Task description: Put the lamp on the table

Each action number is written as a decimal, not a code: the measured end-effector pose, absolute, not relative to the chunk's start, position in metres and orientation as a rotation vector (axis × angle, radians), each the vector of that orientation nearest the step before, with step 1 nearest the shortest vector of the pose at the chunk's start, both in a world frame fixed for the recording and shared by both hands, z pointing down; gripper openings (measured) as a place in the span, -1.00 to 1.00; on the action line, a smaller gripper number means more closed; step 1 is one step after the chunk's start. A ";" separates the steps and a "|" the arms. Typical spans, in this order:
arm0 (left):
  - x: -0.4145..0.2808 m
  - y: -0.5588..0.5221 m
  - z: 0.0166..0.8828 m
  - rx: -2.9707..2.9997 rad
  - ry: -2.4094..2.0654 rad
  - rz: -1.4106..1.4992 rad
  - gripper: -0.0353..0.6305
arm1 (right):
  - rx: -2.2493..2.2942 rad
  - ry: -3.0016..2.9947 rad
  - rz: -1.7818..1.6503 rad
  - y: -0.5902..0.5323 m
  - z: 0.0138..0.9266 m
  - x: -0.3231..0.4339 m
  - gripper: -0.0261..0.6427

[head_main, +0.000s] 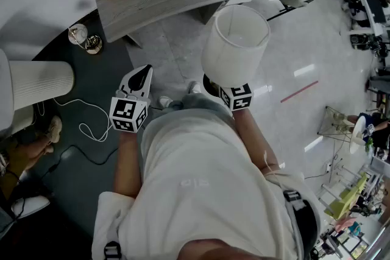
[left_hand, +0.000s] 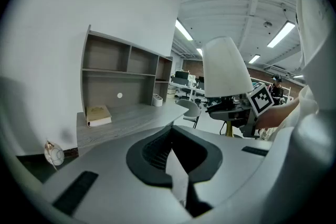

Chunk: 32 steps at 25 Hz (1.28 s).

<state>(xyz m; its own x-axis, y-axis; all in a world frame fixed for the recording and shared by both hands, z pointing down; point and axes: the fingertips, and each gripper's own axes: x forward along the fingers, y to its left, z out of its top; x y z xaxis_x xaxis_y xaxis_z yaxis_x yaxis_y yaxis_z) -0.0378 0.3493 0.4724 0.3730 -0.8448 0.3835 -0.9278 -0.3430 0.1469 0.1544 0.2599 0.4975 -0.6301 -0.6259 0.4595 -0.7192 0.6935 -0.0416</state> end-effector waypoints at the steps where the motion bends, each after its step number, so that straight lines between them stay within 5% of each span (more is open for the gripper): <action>1: -0.033 0.347 0.472 2.297 -1.551 0.346 -0.85 | 1.041 -2.492 0.310 0.258 0.497 0.159 -0.58; 21: 0.084 0.258 0.481 2.268 -1.535 0.452 -0.85 | 0.988 -2.521 0.351 0.174 0.503 0.258 -0.58; 32: 0.082 0.186 0.484 2.347 -1.451 0.467 -0.85 | 1.074 -2.476 0.392 0.118 0.513 0.262 -0.58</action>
<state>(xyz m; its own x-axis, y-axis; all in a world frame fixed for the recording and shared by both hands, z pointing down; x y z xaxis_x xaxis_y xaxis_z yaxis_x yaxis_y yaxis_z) 0.0821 0.1865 0.4841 0.4242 -0.7881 0.4460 -0.9004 -0.4198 0.1144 0.2619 0.1183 0.5135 -0.6182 -0.6271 0.4739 -0.7429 0.6631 -0.0917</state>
